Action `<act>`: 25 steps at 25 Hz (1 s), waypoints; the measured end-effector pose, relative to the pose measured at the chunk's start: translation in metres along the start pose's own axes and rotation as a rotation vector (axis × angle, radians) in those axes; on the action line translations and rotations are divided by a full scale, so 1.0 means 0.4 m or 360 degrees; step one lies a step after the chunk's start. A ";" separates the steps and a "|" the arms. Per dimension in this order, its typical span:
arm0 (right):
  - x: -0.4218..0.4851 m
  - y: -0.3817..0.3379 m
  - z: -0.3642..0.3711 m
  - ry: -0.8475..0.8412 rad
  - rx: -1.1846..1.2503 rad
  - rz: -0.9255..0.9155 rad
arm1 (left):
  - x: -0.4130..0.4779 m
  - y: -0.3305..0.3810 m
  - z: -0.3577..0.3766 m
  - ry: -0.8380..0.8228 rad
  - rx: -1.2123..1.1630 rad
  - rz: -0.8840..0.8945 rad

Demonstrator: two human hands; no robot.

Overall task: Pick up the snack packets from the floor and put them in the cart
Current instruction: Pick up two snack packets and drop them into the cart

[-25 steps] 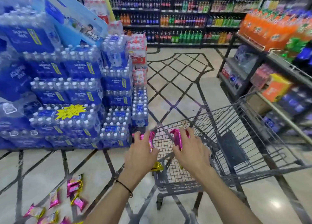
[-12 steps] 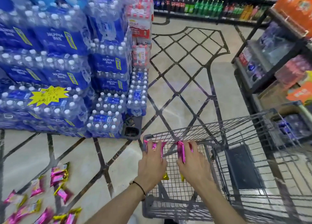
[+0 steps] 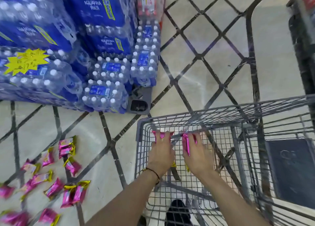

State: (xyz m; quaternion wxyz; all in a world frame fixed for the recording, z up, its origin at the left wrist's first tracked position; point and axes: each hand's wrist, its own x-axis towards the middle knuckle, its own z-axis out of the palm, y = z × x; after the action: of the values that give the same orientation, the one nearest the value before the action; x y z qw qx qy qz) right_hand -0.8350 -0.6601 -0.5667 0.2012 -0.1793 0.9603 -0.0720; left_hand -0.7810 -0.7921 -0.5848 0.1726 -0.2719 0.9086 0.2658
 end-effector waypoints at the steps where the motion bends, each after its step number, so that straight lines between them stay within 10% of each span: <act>1: 0.022 0.010 0.043 -0.0006 -0.0026 -0.0009 | 0.025 -0.011 0.037 -0.0015 0.0015 -0.0012; 13: 0.141 0.069 0.333 -0.0001 -0.0015 0.0008 | 0.121 -0.095 0.265 0.0090 0.0284 -0.0039; 25: 0.067 0.028 0.088 0.0044 -0.0198 -0.0110 | 0.019 -0.032 0.051 0.0117 0.0286 -0.0038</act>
State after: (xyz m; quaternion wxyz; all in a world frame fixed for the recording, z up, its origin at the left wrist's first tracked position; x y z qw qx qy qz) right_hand -0.8471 -0.6621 -0.6109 0.1736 -0.2235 0.9589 -0.0214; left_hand -0.7760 -0.7925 -0.6098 0.1659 -0.2759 0.9312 0.1709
